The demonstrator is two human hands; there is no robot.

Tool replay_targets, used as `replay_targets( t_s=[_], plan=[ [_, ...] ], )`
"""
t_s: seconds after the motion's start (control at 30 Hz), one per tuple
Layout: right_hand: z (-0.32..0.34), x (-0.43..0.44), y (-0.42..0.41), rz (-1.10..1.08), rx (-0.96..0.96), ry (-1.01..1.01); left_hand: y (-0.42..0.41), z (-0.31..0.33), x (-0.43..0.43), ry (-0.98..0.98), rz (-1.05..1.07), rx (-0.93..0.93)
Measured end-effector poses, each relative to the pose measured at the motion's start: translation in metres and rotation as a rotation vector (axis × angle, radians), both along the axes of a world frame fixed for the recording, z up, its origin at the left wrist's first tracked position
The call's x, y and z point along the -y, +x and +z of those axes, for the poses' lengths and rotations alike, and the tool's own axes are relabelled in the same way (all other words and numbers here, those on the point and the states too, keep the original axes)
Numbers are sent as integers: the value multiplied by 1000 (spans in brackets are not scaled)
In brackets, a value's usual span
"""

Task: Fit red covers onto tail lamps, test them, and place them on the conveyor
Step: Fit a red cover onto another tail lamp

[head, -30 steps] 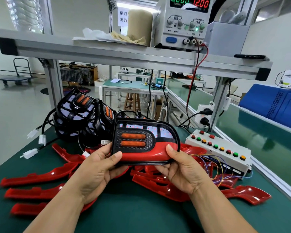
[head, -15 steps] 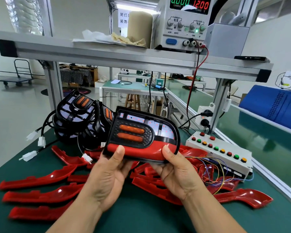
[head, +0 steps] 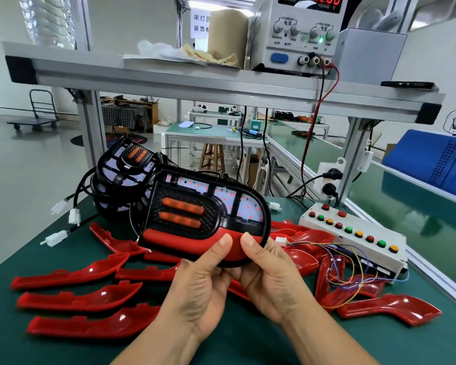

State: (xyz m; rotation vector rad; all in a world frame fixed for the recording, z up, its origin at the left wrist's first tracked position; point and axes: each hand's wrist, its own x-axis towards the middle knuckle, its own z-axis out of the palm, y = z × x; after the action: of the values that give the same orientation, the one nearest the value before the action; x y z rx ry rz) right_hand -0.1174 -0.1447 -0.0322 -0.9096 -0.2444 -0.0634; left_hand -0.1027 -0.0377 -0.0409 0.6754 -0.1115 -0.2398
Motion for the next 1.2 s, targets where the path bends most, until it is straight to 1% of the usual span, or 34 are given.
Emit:
replay_targets(
  t_s=[0.2,0.3,0.43,0.63,0.7,0.77,0.83,0.87,0.93,0.97,1.0,1.1,1.13,1.17,1.2],
  plan=[
    [-3,-3,3,10,27,22,1,2,3,29,64,-54],
    [-4,-4,4,-12,8,20,1,3,1,54,62,-85],
    [-4,-3,6,-18,2,29,3,3,0,58,53,-78],
    [-8,0,5,44,49,52,1,0,2,51,5,77],
    [-9,0,5,32,6,83,3,-3,2,68,-30,128],
    [-5,3,4,15,-51,134,2,-3,2,137,-117,202],
    [0,8,2,-16,-115,189,-1,-1,-3,295,-190,267],
    [3,11,2,-47,-144,223,-2,0,-8,434,-225,306],
    [6,21,4,-118,-184,287,-1,9,-25,803,-309,389],
    [8,25,4,-150,-194,309,4,14,-37,971,-306,412],
    [10,29,4,-174,-202,325,10,19,-52,1105,-252,420],
    [12,37,4,-211,-215,353,37,33,-103,1411,101,394],
    [11,39,5,-211,-217,358,46,35,-119,1567,180,369],
    [10,40,5,-205,-221,358,54,35,-134,1744,195,332],
    [8,40,5,-195,-229,351,61,33,-149,1897,151,291]
  ],
)
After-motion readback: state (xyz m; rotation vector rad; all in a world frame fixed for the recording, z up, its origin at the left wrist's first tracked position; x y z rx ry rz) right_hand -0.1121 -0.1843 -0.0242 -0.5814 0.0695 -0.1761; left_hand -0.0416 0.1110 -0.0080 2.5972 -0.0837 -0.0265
